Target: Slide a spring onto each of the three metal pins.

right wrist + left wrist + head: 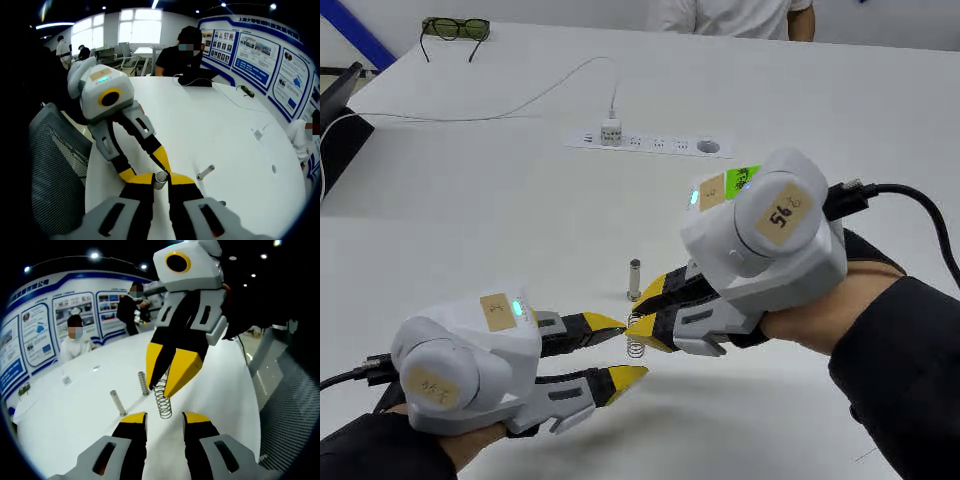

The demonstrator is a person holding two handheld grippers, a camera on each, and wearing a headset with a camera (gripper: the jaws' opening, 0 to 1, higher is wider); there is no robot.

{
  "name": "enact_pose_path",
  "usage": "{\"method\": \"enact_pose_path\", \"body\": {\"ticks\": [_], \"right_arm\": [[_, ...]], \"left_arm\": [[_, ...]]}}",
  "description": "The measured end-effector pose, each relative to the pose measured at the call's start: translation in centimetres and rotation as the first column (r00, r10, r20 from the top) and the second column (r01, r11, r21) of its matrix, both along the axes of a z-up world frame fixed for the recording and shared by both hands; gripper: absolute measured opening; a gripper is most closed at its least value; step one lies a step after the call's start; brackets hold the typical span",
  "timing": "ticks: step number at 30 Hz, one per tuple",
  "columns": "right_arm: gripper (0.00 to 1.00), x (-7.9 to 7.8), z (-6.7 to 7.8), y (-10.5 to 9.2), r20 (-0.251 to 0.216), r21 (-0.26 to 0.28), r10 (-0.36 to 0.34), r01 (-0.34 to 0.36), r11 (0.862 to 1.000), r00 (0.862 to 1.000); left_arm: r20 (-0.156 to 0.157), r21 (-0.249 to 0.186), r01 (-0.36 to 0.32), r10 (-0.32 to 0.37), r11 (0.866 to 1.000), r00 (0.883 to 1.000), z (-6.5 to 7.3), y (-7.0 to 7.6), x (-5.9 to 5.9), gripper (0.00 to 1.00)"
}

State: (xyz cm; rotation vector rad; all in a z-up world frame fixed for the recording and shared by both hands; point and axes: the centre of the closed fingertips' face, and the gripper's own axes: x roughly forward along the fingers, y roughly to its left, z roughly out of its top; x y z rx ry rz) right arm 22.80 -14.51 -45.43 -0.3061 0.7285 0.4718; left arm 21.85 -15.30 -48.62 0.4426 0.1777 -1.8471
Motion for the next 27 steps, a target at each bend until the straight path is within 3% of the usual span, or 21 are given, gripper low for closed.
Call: {"method": "enact_pose_path", "body": {"ticks": [6, 9, 27], "right_arm": [[0.11, -0.2, 0.1, -0.7, 0.002, -0.005, -0.019, 0.019, 1.000, 1.000], [0.11, -0.2, 0.4, -1.0, 0.009, -0.009, -0.027, 0.027, 1.000, 1.000], [0.11, 0.2, 2.2, -3.5, 0.052, -0.028, -0.084, 0.085, 0.996, 0.995]], "left_arm": [[-0.047, -0.017, -0.045, 0.044, 0.999, 0.998, 0.5, 0.0, 0.7, 0.40], [-0.067, -0.003, -0.066, 0.066, 0.998, 0.996, 0.4, 0.2, 1.0, 0.47], [-0.098, -0.006, -0.104, 0.103, 0.995, 0.990, 0.5, 0.5, 1.7, 0.56]]}}
